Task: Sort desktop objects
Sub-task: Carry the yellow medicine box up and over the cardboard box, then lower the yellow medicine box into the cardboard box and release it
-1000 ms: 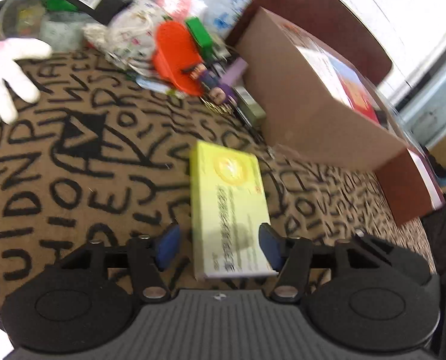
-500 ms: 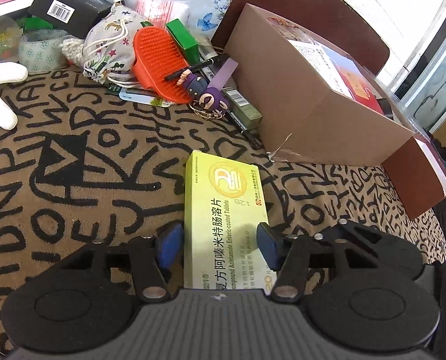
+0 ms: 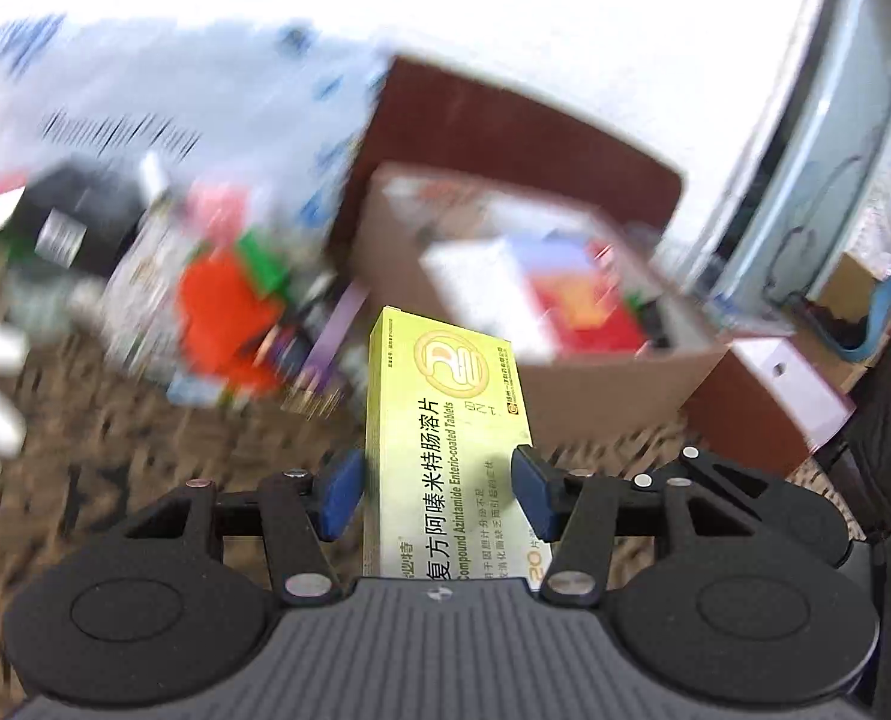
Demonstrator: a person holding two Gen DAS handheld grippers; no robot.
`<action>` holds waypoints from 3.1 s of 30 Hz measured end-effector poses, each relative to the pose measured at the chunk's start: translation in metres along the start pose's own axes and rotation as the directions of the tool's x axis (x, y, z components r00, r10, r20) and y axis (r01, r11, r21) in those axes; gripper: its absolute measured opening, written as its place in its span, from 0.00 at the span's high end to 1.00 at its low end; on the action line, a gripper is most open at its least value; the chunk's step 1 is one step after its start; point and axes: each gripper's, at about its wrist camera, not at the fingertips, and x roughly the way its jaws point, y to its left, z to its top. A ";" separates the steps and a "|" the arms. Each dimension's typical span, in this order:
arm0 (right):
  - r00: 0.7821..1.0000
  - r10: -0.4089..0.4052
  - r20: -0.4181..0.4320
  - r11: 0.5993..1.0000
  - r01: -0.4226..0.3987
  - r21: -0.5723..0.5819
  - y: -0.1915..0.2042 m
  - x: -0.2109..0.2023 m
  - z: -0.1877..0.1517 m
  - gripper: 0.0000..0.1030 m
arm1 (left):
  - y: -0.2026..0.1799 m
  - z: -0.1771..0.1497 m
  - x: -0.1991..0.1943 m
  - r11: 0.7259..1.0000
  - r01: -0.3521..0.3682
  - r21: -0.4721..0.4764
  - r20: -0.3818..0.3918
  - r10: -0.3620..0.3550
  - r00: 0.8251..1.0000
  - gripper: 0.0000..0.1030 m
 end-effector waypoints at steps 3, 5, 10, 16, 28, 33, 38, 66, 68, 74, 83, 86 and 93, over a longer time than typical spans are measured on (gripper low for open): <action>0.997 -0.066 0.048 0.998 0.067 -0.006 -0.023 -0.008 0.013 0.36 | -0.020 0.024 0.012 0.998 0.031 0.055 0.044 -0.033 0.998 0.45; 0.991 -0.113 0.073 0.994 0.114 -0.006 -0.039 -0.011 0.021 0.36 | -0.030 0.039 0.022 0.995 0.049 0.088 0.070 -0.055 0.996 0.45; 0.974 -0.199 0.105 0.980 0.199 0.016 -0.076 -0.002 0.036 0.36 | -0.049 0.072 0.054 0.986 0.066 0.155 0.101 -0.083 0.991 0.45; 0.966 -0.228 0.120 0.973 0.223 0.052 -0.122 0.029 0.054 0.36 | -0.039 0.110 0.096 0.989 0.086 0.116 0.105 -0.098 0.990 0.45; 0.979 -0.202 0.024 0.976 0.203 -0.073 -0.173 0.104 0.068 0.39 | 0.007 0.131 0.151 0.999 0.032 0.040 0.107 -0.036 0.994 0.50; 0.995 -0.102 -0.020 0.994 0.101 -0.030 -0.168 0.079 0.053 0.39 | 0.008 0.125 0.147 0.996 0.051 0.074 0.091 -0.057 0.994 0.44; 0.995 -0.079 -0.059 0.994 0.074 -0.075 -0.161 0.081 0.050 0.39 | -0.001 0.113 0.152 0.991 0.078 0.104 0.046 -0.083 0.996 0.44; 0.996 -0.014 -0.083 0.996 0.007 -0.087 -0.184 0.069 0.049 0.39 | 0.019 0.133 0.186 0.996 -0.064 0.068 0.085 0.058 0.995 0.59; 0.994 -0.026 -0.110 0.994 0.015 -0.108 -0.176 0.081 0.048 0.41 | 0.017 0.134 0.183 0.997 -0.057 0.060 0.072 0.053 0.996 0.57; 0.992 -0.079 -0.100 0.996 0.075 -0.047 -0.181 0.106 0.055 0.56 | 0.015 0.136 0.152 0.996 -0.009 0.084 0.104 0.000 0.995 0.54; 0.989 -0.103 -0.103 0.995 0.104 0.005 -0.204 0.143 0.071 0.57 | 0.011 0.142 0.194 0.997 -0.008 0.078 0.043 0.005 0.999 0.52; 0.989 -0.113 -0.092 0.993 0.114 0.006 -0.206 0.143 0.070 0.57 | 0.019 0.142 0.197 0.999 0.018 0.031 0.039 -0.019 0.999 0.50; 0.992 -0.101 -0.072 0.994 0.103 0.029 -0.216 0.150 0.079 0.57 | 0.026 0.148 0.209 1.000 0.009 0.008 0.044 -0.010 0.999 0.43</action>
